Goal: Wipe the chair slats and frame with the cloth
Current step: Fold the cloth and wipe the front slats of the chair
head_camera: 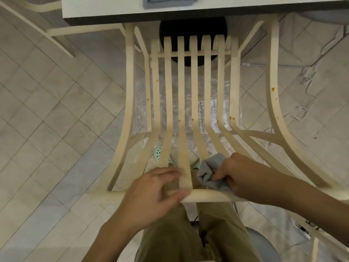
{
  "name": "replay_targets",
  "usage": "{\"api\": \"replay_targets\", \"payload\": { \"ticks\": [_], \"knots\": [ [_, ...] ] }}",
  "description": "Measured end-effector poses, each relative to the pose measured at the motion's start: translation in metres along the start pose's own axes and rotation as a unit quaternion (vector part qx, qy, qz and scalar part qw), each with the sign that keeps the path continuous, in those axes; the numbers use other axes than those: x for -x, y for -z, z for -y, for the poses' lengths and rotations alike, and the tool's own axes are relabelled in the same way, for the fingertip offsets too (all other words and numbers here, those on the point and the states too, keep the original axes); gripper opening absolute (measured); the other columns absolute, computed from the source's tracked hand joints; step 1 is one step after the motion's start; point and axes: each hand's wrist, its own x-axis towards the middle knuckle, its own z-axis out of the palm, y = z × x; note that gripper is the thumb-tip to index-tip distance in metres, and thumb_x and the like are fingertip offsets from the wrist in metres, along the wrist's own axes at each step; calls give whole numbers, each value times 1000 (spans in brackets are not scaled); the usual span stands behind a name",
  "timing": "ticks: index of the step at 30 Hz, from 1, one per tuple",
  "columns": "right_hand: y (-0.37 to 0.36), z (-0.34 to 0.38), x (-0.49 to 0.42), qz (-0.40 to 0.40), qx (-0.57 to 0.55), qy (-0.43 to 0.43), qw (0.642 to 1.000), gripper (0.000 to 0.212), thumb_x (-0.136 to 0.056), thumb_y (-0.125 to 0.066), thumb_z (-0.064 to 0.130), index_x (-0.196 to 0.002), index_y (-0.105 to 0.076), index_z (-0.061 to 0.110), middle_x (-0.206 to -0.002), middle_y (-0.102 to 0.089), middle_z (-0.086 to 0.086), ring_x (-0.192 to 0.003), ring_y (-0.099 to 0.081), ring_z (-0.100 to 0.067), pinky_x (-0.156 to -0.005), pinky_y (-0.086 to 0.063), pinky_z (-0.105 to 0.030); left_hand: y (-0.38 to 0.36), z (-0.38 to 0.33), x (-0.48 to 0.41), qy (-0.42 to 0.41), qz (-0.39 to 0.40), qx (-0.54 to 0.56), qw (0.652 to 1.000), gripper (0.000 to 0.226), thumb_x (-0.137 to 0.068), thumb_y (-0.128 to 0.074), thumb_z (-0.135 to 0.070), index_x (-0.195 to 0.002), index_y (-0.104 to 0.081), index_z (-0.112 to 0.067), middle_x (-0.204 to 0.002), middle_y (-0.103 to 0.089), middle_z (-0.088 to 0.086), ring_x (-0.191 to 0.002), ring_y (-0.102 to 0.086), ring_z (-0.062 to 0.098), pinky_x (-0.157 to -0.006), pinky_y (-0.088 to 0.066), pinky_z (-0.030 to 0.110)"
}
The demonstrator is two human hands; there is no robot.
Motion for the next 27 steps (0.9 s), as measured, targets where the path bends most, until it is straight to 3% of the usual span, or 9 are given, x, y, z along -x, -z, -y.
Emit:
{"api": "replay_targets", "payload": {
  "ticks": [5, 9, 12, 14, 16, 19, 22, 24, 27],
  "knots": [
    [-1, 2, -5, 21, -1, -13, 1000, 31, -95, -49, 11, -109, -72, 25, -94, -70, 0, -69, -55, -5, -75, -53, -23, 22, 26, -6, 42, -63, -52, 996, 60, -83, -36, -70, -127, -59, -37, -132, -57, -20, -117, -55, 2, -95, -41, 22],
    [-5, -9, -32, 19, -37, -40, 998, 28, -98, -48, 13, -109, -73, 21, -81, -63, 6, -71, -60, -7, -65, -47, -14, 30, 49, -27, 74, -66, -58, 993, 43, -90, -54, -51, -129, -58, -33, -133, -59, -12, -93, -60, 10, -89, -44, 29],
    [-8, -16, -58, 9, -76, -87, 993, 25, -99, -49, 21, -106, -72, 15, -70, -60, 2, -55, -60, -11, -50, -50, -13, 30, 70, -47, 74, -68, -54, 993, 45, -90, -56, -46, -131, -56, -28, -136, -56, -8, -121, -52, 13, -98, -39, 29],
    [-11, -23, -79, 20, -48, -116, 992, 22, -97, -51, 15, -104, -70, 6, -67, -54, 4, -53, -57, -7, -44, -42, -8, 30, 82, -56, 79, -59, -53, 994, 50, -90, -56, -48, -134, -53, -25, -140, -53, -6, -130, -44, 14, -104, -35, 29],
    [-16, -33, -101, 18, -34, -131, 991, 16, -89, -58, 6, -95, -72, -1, -74, -62, -1, -55, -63, -5, -46, -44, -9, 29, 87, -62, 79, -50, -64, 994, 51, -91, -56, -47, -136, -52, -23, -143, -50, -6, -132, -41, 15, -105, -33, 29],
    [-21, -42, -130, 9, -4, -152, 988, 11, -85, -59, 4, -90, -68, 0, -85, -68, -12, -69, -66, -22, -58, -55, -27, 26, 88, -62, 78, -56, -64, 993, 45, -93, -57, -38, -135, -53, -23, -142, -51, -7, -132, -42, 14, -105, -32, 28],
    [-15, -40, -145, -15, 16, -183, 983, 11, -84, -59, 1, -83, -54, 11, -74, -58, -6, -54, -51, -14, -56, -54, -32, 29, 92, -59, 80, -127, -8, 989, 38, -93, -58, -20, -130, -58, -21, -136, -56, -5, -127, -49, 17, -105, -36, 29],
    [-11, -42, -154, -40, 16, -184, 982, 12, -87, -55, 1, -77, -55, 8, -69, -56, -7, -55, -51, -15, -57, -51, -28, 41, 99, -53, 108, -193, 41, 974, 37, -92, -56, -9, -127, -61, -18, -130, -60, -3, -119, -54, 15, -100, -40, 26],
    [3, -29, -160, -95, -35, -130, 986, 16, -92, -53, 2, -81, -64, 3, -66, -60, -5, -60, -57, -11, -68, -49, -20, 55, 122, -48, 192, -210, 99, 954, 39, -92, -54, -5, -130, -59, -15, -130, -59, 2, -119, -55, 16, -95, -38, 20]
  ]
}}
